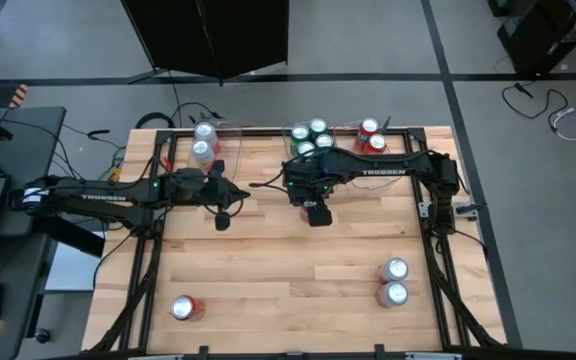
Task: Sort soda cans
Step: Put the top orange soda can into the right transparent bin
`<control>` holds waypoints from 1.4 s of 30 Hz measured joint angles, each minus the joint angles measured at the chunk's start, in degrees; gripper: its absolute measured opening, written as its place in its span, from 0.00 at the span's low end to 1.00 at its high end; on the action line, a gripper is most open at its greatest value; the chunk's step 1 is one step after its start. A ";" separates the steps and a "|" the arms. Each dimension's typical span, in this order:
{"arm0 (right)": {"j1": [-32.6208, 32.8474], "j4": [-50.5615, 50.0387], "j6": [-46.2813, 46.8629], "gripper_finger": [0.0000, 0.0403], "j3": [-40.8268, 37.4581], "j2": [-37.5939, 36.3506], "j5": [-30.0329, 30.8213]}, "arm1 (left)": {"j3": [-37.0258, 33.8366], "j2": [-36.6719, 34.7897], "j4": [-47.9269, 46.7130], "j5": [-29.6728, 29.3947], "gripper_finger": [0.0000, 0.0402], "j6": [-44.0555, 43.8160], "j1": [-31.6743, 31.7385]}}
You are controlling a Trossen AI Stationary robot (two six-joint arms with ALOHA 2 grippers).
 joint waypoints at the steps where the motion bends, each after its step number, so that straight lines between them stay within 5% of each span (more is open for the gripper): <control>1: 0.00 0.01 0.32 0.68 0.00 0.00 -0.19 | 0.00 0.00 -0.08 0.00 0.03 -0.01 0.00; 17: -0.04 2.65 0.72 0.70 -3.65 -0.37 -0.86 | 0.00 0.04 -0.15 0.02 0.03 -0.29 0.00; 24: -0.15 1.48 -0.50 0.56 -3.54 -0.49 -1.53 | 0.01 0.04 -0.14 0.04 0.03 -0.86 0.00; 42: -0.20 -11.99 -0.62 0.56 10.01 -0.13 1.08 | 0.02 0.04 -1.29 0.05 0.03 -1.38 -0.07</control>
